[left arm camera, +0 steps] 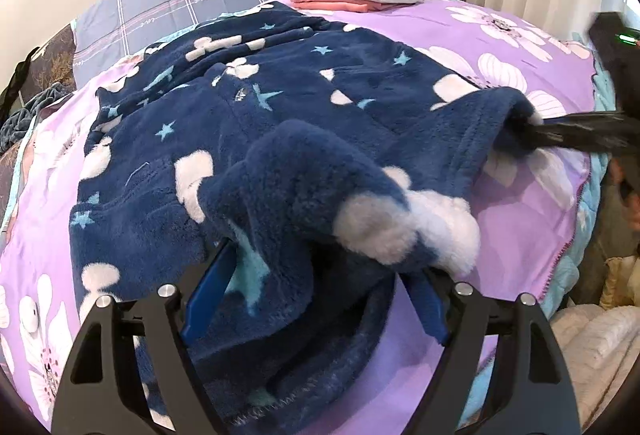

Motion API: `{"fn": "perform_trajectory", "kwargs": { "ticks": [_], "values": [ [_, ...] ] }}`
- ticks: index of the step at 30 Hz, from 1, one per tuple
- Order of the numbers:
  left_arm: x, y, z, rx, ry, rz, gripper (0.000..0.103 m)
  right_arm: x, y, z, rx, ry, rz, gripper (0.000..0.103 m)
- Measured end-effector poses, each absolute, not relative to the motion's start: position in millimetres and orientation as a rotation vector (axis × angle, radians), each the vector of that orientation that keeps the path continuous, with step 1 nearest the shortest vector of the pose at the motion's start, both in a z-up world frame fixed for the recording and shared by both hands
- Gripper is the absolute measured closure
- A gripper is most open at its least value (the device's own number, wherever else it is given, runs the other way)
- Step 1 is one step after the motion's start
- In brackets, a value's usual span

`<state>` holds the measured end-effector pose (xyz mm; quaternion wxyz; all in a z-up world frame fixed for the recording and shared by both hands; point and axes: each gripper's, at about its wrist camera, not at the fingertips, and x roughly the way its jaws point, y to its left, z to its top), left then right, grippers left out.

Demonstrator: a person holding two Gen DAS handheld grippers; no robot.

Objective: Fold small clothes
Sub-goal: 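Release the folded pajama and smooth the fold with both grippers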

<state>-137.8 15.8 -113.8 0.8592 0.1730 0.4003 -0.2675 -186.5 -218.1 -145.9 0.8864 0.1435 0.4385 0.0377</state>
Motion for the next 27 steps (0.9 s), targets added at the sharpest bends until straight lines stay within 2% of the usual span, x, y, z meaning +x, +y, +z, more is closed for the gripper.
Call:
{"fn": "perform_trajectory", "kwargs": {
  "ticks": [1,2,3,4,9,12,13,16,18,20,22,24,25,26,27],
  "values": [
    [-142,16,-112,0.371,0.831,-0.568,0.043,-178,-224,-154,0.366,0.935,0.032,0.069],
    [-146,17,-111,0.373,0.821,-0.57,0.049,-176,-228,-156,0.403,0.935,0.013,0.089],
    [-152,19,-108,0.36,0.811,-0.589,0.063,-175,-234,-153,0.443,0.918,0.005,0.092],
    [-156,21,-107,0.348,0.803,-0.609,0.072,-178,-235,-147,0.437,0.897,0.005,0.095],
    [-170,33,-104,0.312,0.774,-0.721,0.081,-215,-238,-82,0.356,0.779,0.016,0.097],
    [-177,34,-111,0.352,0.809,-0.784,0.1,-222,-245,-87,0.32,0.851,-0.034,0.098],
    [-179,32,-116,0.379,0.823,-0.79,0.1,-219,-249,-100,0.289,0.912,-0.088,0.103],
    [-185,30,-122,0.429,0.824,-0.772,0.096,-212,-257,-145,0.192,1.083,-0.233,0.103],
    [-184,33,-117,0.407,0.831,-0.773,0.095,-217,-260,-144,0.257,1.045,-0.224,0.102],
    [-183,40,-106,0.385,0.813,-0.758,0.087,-217,-248,-123,0.278,0.953,-0.138,0.102],
    [-181,49,-97,0.375,0.778,-0.717,0.067,-215,-224,-100,0.24,0.866,-0.02,0.098],
    [-180,61,-89,0.355,0.754,-0.664,0.062,-206,-194,-84,0.238,0.806,0.18,0.097],
    [-177,70,-86,0.34,0.752,-0.618,0.062,-200,-182,-81,0.245,0.794,0.256,0.09],
    [-175,76,-85,0.335,0.756,-0.589,0.062,-195,-167,-79,0.253,0.79,0.332,0.08],
    [-173,82,-85,0.331,0.762,-0.548,0.062,-183,-145,-80,0.269,0.807,0.448,0.075]
  ]
}}
